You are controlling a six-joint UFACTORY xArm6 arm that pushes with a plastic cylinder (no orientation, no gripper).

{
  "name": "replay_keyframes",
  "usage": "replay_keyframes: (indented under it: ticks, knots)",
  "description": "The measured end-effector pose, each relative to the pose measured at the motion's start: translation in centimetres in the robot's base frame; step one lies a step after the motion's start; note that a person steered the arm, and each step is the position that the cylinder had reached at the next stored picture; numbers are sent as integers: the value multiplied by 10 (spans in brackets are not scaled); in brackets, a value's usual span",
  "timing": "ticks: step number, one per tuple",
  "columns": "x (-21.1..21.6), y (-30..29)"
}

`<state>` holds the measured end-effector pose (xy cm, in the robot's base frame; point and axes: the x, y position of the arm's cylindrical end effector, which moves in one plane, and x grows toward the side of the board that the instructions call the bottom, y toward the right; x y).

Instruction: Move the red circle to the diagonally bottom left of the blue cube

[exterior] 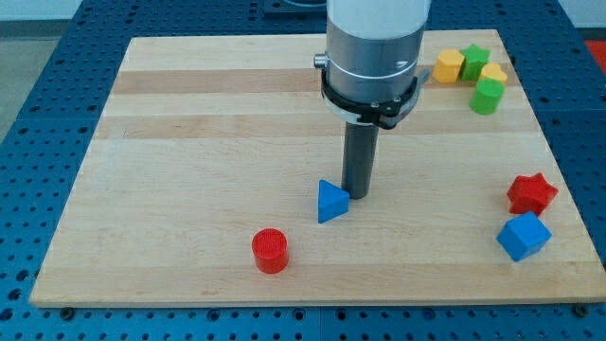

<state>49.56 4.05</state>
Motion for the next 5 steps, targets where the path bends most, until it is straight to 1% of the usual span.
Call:
replay_keyframes:
  ticks: [1,2,3,4,5]
  knots:
    - [-28,-35]
    - [-68,-81]
    - [-59,-119]
    - [10,-149]
    - [70,-153]
